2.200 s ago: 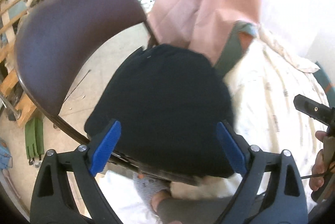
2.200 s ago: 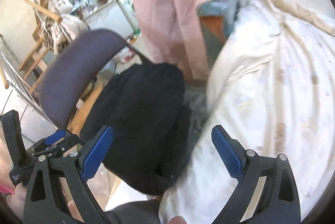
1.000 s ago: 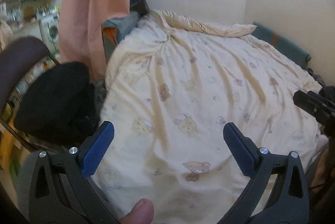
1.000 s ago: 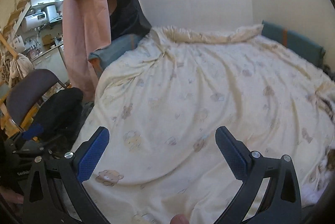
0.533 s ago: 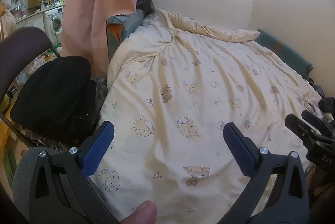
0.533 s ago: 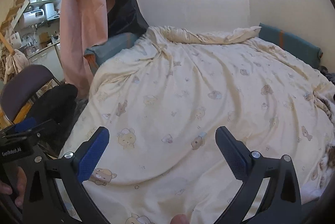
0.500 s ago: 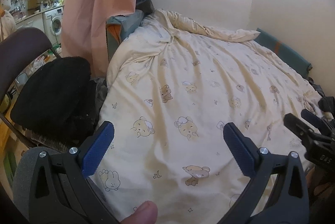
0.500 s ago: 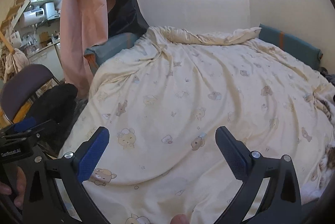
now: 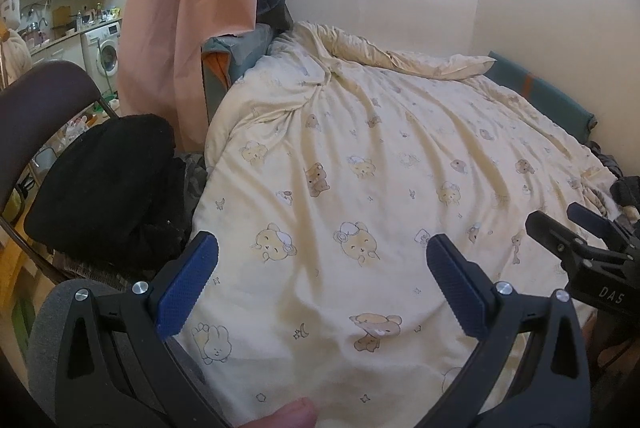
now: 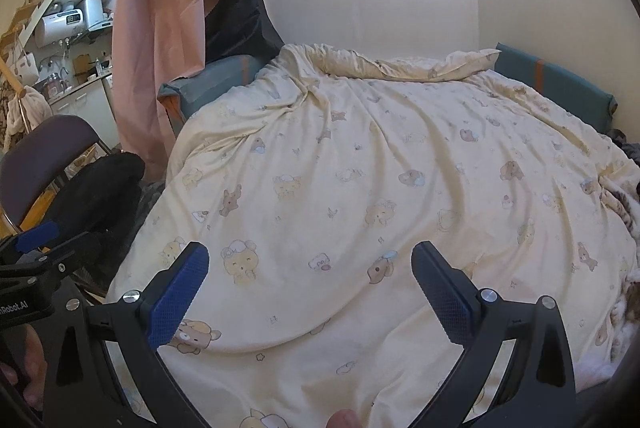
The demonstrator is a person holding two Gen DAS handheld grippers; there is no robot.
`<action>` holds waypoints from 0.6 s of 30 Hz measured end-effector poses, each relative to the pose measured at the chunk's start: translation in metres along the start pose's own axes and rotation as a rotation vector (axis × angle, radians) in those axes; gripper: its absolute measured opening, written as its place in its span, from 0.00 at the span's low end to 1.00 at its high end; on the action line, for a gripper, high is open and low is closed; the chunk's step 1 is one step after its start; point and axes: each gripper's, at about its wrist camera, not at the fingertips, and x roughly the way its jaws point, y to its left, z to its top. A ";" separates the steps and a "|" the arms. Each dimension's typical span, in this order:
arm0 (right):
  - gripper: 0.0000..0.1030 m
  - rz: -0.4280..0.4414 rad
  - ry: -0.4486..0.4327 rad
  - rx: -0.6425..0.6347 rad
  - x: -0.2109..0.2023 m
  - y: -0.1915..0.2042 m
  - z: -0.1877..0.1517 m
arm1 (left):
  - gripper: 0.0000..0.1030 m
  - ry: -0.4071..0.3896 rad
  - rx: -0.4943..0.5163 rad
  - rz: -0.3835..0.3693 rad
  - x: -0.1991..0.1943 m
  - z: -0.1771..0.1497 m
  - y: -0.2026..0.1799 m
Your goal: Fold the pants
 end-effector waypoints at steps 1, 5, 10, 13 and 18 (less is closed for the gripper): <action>1.00 0.003 0.004 0.004 0.001 -0.001 0.000 | 1.00 0.001 0.001 0.000 0.000 0.000 0.000; 1.00 0.001 0.008 0.011 0.002 -0.003 0.001 | 1.00 0.000 0.008 -0.002 0.000 0.000 -0.001; 1.00 0.004 0.006 0.016 0.001 -0.004 0.002 | 1.00 0.004 0.011 -0.001 0.001 0.000 -0.002; 1.00 0.004 0.005 0.016 0.001 -0.004 0.002 | 1.00 0.003 0.012 -0.003 0.001 0.000 -0.002; 1.00 0.005 0.005 0.018 0.000 -0.004 0.002 | 1.00 0.001 0.013 -0.001 0.002 0.000 -0.003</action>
